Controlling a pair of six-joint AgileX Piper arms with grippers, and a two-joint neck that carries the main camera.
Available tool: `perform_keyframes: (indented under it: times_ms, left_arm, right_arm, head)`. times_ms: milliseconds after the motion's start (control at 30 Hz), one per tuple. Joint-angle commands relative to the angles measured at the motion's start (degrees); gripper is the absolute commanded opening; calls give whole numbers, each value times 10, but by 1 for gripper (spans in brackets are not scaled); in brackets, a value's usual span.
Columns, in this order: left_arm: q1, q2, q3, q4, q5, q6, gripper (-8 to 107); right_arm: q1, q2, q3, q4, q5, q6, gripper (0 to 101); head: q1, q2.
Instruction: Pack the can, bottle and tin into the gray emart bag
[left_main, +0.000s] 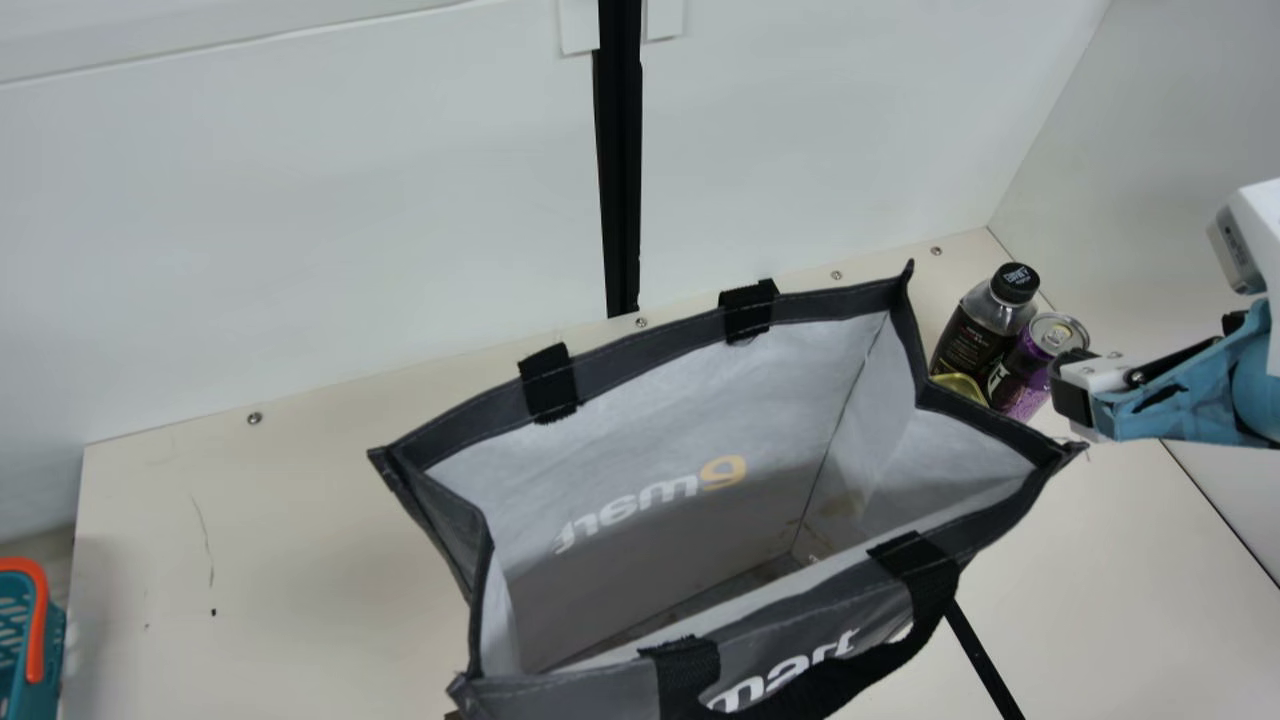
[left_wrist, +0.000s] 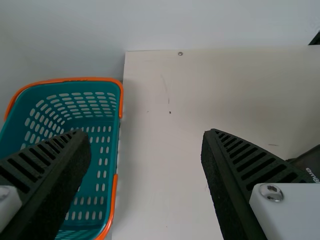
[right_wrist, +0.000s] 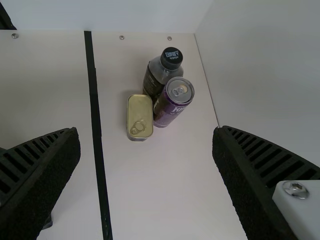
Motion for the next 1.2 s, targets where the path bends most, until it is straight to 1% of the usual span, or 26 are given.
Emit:
perform_keyframes:
  times_ms: [0,300,600,867,1167]
  left_arm:
    - [-5,1,-2,1,-1,1,90]
    - [-37,12,-24,10,0,-9,90]
    - [-83,34,-61,34,-2,-43,90]
    - [-158,66,-101,78,-6,-85,90]
    - [-274,118,-158,158,-7,-155,90]
  right_arm:
    - [0,0,0,0,0,0,91]
    - [0,0,0,0,0,0,91]
    - [0,0,0,0,0,0,91]
    - [0,0,0,0,0,0,91]
    - [0,0,0,0,0,0,91]
  head:
    - [-13,0]
    - [-13,0]
    - [-13,0]
    - [-13,0]
    - [-13,0]
